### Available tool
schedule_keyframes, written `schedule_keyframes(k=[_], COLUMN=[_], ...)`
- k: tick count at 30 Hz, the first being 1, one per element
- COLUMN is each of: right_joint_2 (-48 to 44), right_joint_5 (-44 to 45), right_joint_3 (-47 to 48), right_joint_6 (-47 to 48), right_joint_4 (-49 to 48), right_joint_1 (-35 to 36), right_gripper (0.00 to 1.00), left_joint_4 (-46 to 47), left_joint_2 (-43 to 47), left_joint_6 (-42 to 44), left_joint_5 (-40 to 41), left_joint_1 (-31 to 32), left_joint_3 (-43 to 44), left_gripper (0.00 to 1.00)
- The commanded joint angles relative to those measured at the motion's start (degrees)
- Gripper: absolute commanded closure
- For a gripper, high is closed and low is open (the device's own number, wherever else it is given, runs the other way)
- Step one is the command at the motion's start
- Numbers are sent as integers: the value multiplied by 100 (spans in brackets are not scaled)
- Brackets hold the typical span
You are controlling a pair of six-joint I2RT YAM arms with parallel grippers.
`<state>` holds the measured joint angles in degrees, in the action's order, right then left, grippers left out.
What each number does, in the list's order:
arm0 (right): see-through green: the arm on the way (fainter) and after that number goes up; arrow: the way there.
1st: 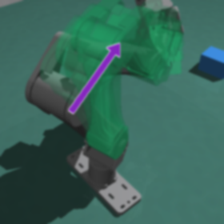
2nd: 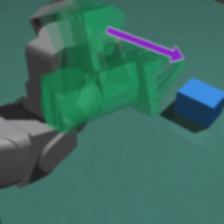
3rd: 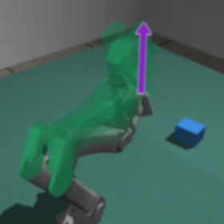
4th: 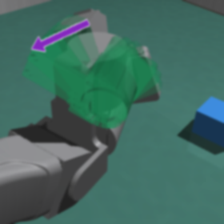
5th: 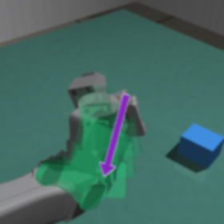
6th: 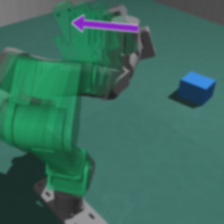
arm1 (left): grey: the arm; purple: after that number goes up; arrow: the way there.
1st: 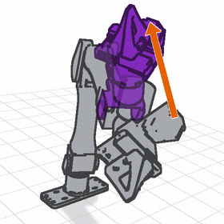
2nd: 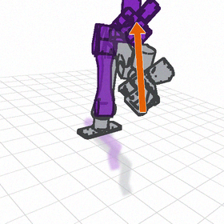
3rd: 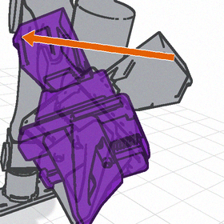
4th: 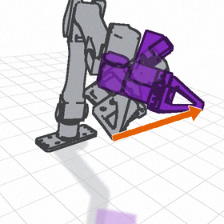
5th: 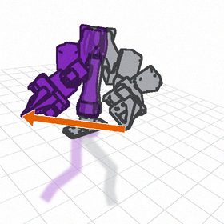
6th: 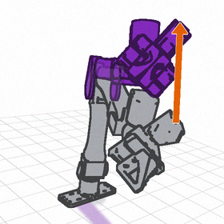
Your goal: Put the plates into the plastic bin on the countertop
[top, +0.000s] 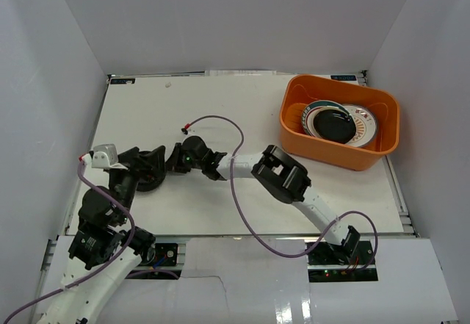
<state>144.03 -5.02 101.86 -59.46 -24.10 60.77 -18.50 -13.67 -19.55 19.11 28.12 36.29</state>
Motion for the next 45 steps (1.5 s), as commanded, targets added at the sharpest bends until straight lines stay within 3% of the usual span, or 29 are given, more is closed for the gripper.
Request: schedule_keyframes(k=[1,5,8,11,12,17,18,21,24,29,35,41,42,44,45], right_joint_2=[-1462,-3366,-4763,-6169,-6489,-7975,-8047,-8127,-8145,-8014,-7530,-7477,-7520,-7617,-7757], right_joint_5=[474,1221,1512,1802,1741,1425,1250,688,406,958,985,1283,1327,1407,1407], right_joint_3=[-911,-2282,-3486,-4594,-5023,-5537,-5537,-5572,-5721,-5871,-5862,-5968,-5950,-5924,-5906], right_joint_6=[775,1732,2165,2421,2465,2904,3010,3046,3019,3107,3134,3116,3099,3072,3046], right_joint_4=[-903,-886,-729,-108,70,1325,1477,1794,1882,1979,2102,2111,2120,2120,2128], right_joint_1=[14,-144,-635,-1601,-2274,-4474,-5156,-6327,-6954,-7193,-7325,-7334,-7334,-7343,-7343], right_gripper=[92,92,92,92,92,92,92,92,92,92,89,72,64,58,48], left_joint_4=[-22,-66,-83,-198,-276,-347,-356,-303,-338,-338,-338,-338,-338,-338,-338], left_joint_2=[189,93,31,-56,-144,-259,-285,-346,-391,-408,-399,-399,-399,-399,-408], left_joint_6=[118,154,22,-137,-137,-49,-49,-40,-14,-14,-5,-5,-5,4,4], left_joint_5=[224,23,-302,-768,-847,-1006,-1076,-1278,-1296,-1296,-1314,-1323,-1323,-1296,-1287], left_joint_1=[-35,1,9,9,9,9,9,18,9,18,18,9,18,18,9], left_joint_3=[605,1037,758,389,335,-16,-26,-52,-43,-61,-61,-61,-52,-61,-61], left_gripper=[2,2,2,2,2,2,2,2,2,2,2,2,2,2,2])
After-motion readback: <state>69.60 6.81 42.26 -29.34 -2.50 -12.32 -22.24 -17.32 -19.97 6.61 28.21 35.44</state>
